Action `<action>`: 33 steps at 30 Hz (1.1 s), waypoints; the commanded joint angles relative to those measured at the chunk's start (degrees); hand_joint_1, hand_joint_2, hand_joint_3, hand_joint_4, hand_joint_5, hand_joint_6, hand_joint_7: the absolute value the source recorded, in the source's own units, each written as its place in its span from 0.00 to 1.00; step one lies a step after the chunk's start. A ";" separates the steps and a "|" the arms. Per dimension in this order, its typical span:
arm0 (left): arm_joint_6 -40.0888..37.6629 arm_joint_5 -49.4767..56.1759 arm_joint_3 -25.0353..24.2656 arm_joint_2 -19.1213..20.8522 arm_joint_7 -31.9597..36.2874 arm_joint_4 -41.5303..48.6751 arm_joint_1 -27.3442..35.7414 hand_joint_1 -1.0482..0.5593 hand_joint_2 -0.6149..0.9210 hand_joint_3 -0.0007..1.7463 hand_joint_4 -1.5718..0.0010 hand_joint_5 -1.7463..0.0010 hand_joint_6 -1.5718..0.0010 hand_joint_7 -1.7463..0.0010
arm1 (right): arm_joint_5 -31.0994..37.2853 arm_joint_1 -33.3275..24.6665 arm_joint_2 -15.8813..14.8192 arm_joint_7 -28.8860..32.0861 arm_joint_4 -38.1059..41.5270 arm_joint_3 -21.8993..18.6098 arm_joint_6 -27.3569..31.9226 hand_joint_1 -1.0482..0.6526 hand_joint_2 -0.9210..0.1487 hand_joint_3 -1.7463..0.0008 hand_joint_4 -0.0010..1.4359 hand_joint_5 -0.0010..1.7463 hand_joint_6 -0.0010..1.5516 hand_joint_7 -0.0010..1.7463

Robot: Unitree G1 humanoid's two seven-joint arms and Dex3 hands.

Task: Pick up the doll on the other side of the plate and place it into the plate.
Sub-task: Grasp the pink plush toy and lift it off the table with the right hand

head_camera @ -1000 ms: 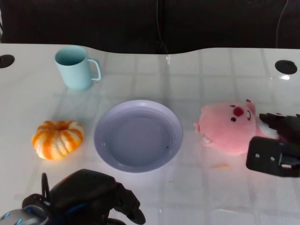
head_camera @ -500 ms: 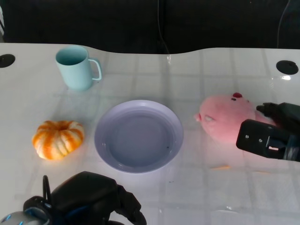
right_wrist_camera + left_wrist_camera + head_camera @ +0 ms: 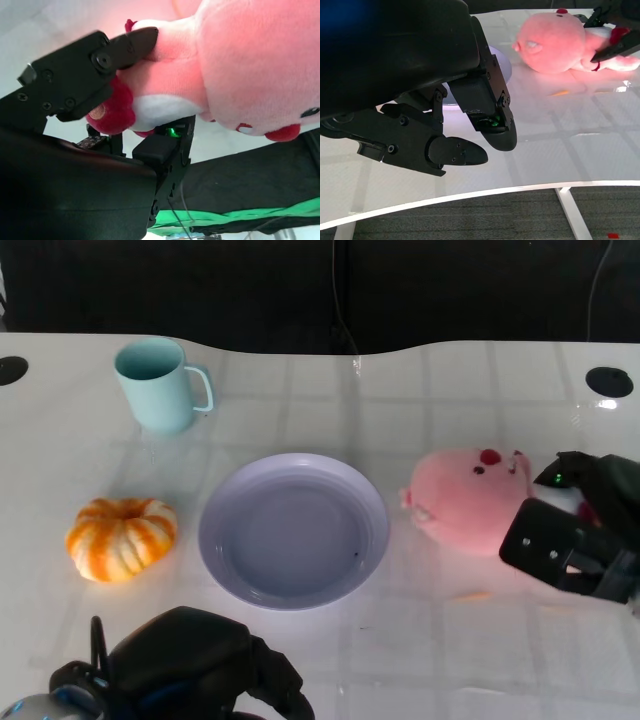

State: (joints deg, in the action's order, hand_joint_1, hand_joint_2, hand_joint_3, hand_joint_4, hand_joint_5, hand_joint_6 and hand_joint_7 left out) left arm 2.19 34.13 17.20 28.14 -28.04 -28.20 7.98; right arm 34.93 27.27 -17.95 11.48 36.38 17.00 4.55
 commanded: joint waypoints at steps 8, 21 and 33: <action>-1.37 -0.50 -1.41 1.16 -1.45 -2.20 0.75 0.48 1.00 0.16 0.53 0.27 0.31 0.99 | -5.52 -5.83 2.08 5.38 -8.54 -6.07 -3.01 0.51 0.48 0.31 0.58 1.00 0.45 1.00; -1.50 0.13 -1.07 0.72 -1.55 -0.99 -0.39 0.48 1.00 0.17 0.53 0.28 0.32 0.99 | -10.66 -6.48 5.28 7.89 -14.23 -10.31 -9.88 0.55 0.40 0.38 0.63 1.00 0.48 1.00; -1.53 1.66 0.72 -0.55 -0.42 -0.48 -0.42 0.49 1.00 0.16 0.52 0.30 0.31 0.99 | -9.66 -0.71 9.29 -0.75 -19.59 -6.07 -7.50 0.54 0.50 0.28 0.62 1.00 0.48 1.00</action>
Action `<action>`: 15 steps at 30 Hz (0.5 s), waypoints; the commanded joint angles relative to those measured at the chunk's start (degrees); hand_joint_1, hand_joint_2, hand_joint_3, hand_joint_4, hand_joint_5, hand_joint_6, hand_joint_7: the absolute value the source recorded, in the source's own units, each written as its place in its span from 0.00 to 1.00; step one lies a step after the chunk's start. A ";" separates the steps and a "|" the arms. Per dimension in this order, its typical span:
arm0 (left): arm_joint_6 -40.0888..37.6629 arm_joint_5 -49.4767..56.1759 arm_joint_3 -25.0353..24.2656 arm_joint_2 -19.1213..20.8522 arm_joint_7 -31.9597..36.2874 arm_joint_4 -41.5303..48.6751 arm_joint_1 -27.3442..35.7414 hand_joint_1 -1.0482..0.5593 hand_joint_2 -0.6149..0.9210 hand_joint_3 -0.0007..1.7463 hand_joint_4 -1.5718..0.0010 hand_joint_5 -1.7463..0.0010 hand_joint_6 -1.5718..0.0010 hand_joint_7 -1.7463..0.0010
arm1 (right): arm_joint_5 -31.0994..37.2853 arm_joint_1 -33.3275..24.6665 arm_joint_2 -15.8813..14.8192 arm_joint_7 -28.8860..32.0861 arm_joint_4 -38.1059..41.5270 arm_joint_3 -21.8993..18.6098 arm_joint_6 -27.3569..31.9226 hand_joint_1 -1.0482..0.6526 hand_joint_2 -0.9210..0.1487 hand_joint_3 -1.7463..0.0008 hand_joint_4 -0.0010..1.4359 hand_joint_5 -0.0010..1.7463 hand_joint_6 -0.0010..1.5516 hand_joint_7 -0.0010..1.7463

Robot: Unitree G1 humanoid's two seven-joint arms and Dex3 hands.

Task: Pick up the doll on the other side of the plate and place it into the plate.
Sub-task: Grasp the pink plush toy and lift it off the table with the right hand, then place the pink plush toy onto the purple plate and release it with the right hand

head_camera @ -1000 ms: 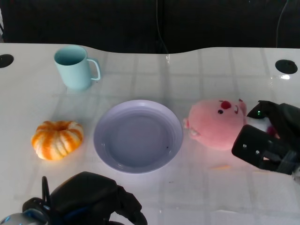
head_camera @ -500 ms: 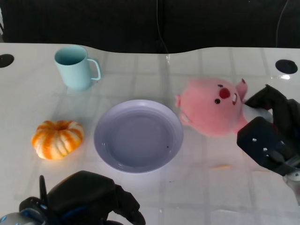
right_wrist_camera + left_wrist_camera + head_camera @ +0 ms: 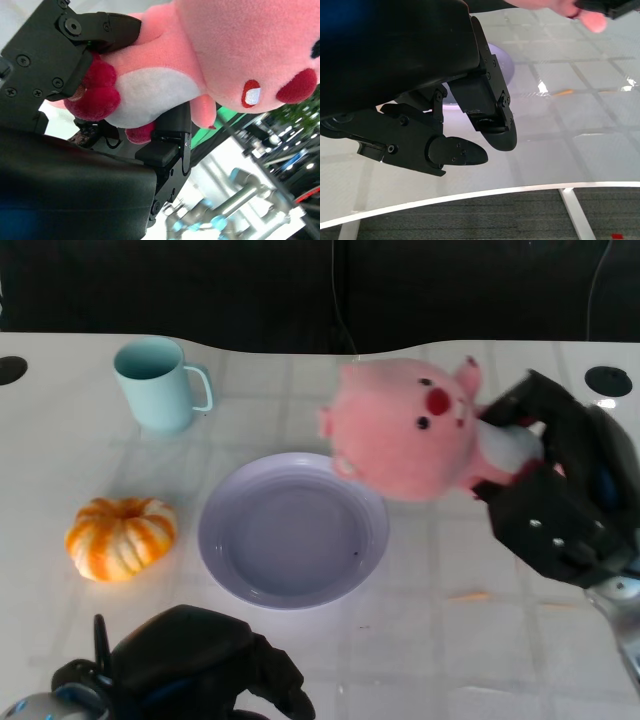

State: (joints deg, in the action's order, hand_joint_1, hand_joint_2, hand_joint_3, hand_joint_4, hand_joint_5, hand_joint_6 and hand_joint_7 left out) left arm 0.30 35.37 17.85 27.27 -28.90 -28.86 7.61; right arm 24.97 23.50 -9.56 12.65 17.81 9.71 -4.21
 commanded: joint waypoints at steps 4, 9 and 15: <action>0.47 0.95 0.46 0.02 0.52 -0.14 0.02 0.49 1.00 0.16 0.52 0.30 0.31 0.99 | 1.90 6.25 3.26 -4.38 -0.76 3.92 4.54 0.53 0.51 0.28 0.63 1.00 0.47 1.00; 0.29 1.13 1.04 -0.87 0.63 0.09 0.03 0.48 1.00 0.16 0.51 0.30 0.31 0.99 | 3.20 9.11 5.66 -5.70 2.23 6.87 6.16 0.54 0.52 0.29 0.62 1.00 0.47 1.00; 1.05 1.68 1.67 -1.42 1.12 0.11 0.20 0.49 1.00 0.15 0.51 0.29 0.31 0.99 | 4.32 11.11 7.95 -5.46 6.79 8.96 5.94 0.54 0.53 0.29 0.63 1.00 0.47 1.00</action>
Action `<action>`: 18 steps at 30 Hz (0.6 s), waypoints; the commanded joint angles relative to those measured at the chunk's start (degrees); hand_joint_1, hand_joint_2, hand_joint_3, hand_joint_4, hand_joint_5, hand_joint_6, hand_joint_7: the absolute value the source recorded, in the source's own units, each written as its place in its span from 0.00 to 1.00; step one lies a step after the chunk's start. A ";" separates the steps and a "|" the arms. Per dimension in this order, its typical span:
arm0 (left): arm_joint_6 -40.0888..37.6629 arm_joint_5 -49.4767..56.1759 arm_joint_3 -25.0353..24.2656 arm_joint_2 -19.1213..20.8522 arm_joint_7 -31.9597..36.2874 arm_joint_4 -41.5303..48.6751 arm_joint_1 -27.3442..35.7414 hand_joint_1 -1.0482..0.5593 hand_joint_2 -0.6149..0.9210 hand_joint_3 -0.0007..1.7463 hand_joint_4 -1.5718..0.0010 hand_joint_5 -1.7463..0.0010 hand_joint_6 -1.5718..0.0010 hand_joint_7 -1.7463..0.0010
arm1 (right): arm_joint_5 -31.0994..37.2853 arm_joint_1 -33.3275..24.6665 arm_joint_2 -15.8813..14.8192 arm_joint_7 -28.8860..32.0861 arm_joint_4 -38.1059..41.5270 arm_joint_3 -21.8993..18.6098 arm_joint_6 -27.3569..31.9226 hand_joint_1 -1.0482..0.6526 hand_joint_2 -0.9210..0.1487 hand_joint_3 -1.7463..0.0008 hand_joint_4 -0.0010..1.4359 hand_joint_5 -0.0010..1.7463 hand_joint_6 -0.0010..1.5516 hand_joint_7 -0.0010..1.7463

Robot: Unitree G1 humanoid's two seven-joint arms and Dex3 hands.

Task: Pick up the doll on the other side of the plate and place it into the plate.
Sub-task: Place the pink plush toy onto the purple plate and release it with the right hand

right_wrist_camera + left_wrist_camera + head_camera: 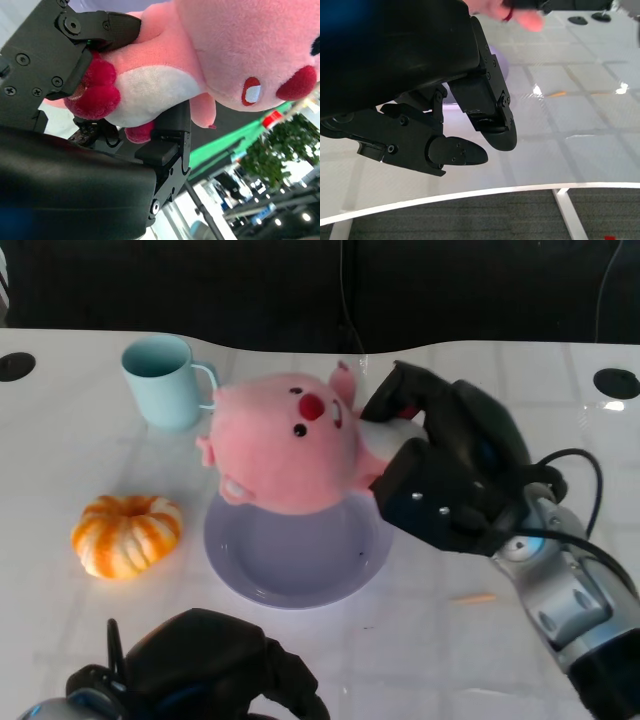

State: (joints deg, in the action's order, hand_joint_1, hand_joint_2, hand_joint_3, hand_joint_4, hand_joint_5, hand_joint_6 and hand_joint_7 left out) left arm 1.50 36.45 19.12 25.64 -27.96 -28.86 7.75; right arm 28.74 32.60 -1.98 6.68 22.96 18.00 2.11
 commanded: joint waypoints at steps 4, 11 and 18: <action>-0.30 0.53 0.60 0.02 -0.02 0.05 -0.04 0.49 1.00 0.16 0.51 0.26 0.31 0.99 | 0.89 2.85 1.15 -0.23 3.25 1.66 0.26 0.54 0.56 0.27 0.60 1.00 0.50 0.91; -1.26 0.83 1.07 -0.03 -0.34 -0.41 -0.21 0.49 1.00 0.16 0.53 0.28 0.31 0.99 | 0.75 3.44 -0.08 -10.95 0.84 3.78 4.59 0.45 0.09 0.85 0.39 0.45 0.48 0.11; -1.24 0.38 1.02 -0.03 -0.29 -0.09 -0.14 0.49 1.00 0.16 0.52 0.27 0.31 0.99 | 2.97 2.09 -2.75 -16.62 -3.95 6.26 6.14 0.28 0.00 0.91 0.21 0.22 0.32 0.00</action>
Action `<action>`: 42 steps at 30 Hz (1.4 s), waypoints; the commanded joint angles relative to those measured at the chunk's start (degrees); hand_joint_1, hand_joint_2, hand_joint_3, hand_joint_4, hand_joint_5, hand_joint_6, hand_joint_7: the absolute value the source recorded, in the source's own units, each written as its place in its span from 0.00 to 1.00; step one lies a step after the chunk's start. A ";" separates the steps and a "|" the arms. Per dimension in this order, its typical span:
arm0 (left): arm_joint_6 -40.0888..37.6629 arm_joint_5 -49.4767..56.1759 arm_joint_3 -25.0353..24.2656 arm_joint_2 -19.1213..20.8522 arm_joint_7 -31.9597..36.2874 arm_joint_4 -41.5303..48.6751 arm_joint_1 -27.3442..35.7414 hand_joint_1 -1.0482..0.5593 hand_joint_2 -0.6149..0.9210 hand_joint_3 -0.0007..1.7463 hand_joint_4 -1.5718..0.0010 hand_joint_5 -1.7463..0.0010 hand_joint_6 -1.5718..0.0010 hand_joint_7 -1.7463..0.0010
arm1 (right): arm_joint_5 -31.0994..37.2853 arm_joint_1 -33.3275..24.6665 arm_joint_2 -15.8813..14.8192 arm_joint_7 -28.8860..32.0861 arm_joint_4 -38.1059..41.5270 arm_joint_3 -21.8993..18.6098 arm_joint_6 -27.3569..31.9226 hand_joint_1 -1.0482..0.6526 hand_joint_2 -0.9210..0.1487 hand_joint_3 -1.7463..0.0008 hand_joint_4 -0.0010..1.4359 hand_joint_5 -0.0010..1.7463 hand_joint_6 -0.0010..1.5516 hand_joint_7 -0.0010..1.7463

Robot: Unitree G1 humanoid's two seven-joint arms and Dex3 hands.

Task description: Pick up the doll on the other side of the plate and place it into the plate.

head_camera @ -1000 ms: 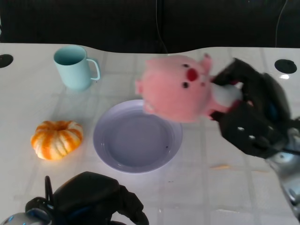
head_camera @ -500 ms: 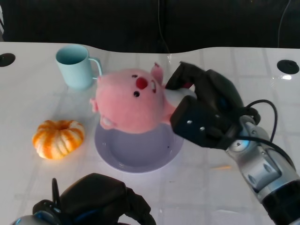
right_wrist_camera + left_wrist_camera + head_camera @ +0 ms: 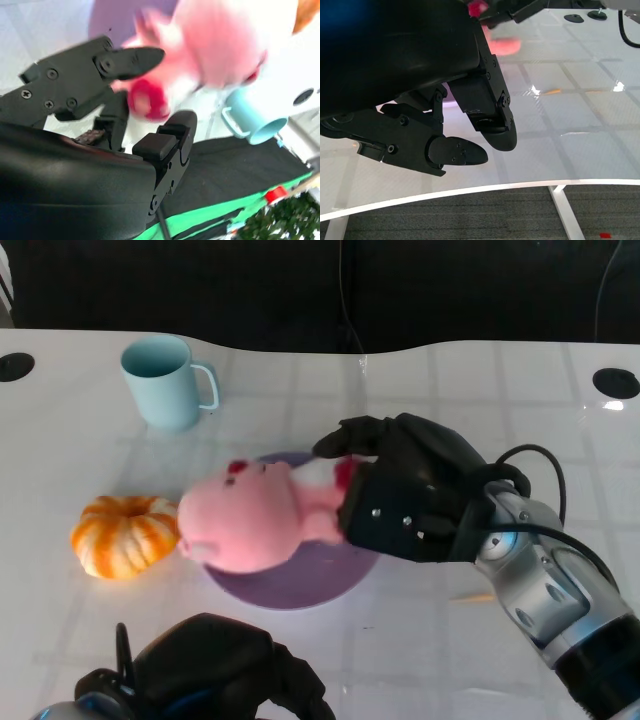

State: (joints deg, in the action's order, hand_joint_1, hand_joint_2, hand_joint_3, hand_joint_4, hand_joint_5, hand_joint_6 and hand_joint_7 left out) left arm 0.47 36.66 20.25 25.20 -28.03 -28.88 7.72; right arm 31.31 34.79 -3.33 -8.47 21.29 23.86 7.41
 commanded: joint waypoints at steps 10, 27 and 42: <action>-0.46 0.16 -0.09 0.34 -0.22 0.07 -0.14 0.48 1.00 0.17 0.52 0.30 0.31 0.99 | -0.08 -2.56 -5.29 -6.79 -11.65 -0.06 1.06 0.21 0.00 0.90 0.16 0.20 0.26 0.00; -0.06 0.31 -0.72 1.41 -0.62 -0.31 0.09 0.48 1.00 0.17 0.51 0.31 0.31 0.99 | -9.55 -27.08 -14.76 -4.46 -32.90 -14.38 -9.94 0.44 0.00 0.95 0.41 0.50 0.50 0.09; 0.63 -0.26 -2.33 2.55 -1.13 0.13 -0.14 0.49 1.00 0.16 0.52 0.32 0.32 1.00 | -18.58 -43.27 -19.81 -12.25 -46.46 -23.46 -4.38 0.67 0.26 0.52 0.63 0.74 0.69 0.38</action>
State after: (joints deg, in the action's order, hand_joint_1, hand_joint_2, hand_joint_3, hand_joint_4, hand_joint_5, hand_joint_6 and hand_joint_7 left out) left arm 0.70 36.87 18.51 26.68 -28.75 -29.02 7.79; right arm 13.76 -7.62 -22.52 -20.31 -23.84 1.13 2.03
